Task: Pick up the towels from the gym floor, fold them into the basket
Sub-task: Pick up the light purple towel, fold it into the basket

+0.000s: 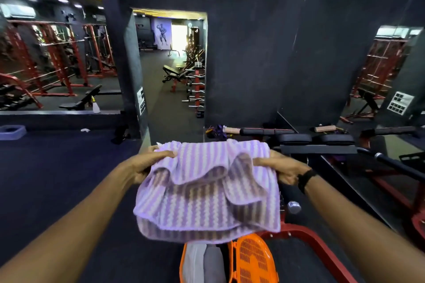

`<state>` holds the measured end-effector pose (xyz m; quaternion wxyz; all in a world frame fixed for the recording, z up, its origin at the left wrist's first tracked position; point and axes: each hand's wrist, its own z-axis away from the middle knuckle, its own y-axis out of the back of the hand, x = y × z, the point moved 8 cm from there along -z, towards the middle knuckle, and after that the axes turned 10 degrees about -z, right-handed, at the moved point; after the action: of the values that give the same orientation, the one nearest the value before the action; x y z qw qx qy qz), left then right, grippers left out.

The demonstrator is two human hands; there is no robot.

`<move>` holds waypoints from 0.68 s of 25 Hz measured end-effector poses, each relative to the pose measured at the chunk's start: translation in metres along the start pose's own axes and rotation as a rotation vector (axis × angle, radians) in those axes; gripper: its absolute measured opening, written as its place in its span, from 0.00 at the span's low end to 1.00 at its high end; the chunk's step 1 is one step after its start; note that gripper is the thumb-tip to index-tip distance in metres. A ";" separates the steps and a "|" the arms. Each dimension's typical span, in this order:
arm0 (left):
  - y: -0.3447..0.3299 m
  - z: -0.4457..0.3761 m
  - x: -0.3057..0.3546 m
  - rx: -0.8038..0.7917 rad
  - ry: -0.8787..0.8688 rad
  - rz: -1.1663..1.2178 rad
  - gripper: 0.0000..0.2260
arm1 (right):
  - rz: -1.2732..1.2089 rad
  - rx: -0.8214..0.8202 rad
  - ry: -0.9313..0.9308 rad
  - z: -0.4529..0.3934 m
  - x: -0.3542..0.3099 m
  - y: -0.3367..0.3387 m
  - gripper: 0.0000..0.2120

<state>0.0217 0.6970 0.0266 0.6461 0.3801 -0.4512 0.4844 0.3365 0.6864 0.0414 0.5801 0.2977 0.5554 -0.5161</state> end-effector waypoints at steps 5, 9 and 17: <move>-0.013 0.007 0.006 0.018 -0.147 0.142 0.33 | -0.175 0.086 -0.012 -0.010 0.018 0.008 0.08; -0.012 0.003 0.001 0.097 -0.087 0.080 0.17 | 0.072 0.126 0.022 -0.014 0.017 0.019 0.06; 0.004 -0.017 -0.075 0.309 0.084 -0.073 0.01 | 0.302 0.101 0.019 -0.038 0.036 0.039 0.03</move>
<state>0.0126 0.6924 -0.0500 0.6154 0.4705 -0.3299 0.5395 0.3549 0.7228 -0.0093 0.6302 0.4113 0.4832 -0.4475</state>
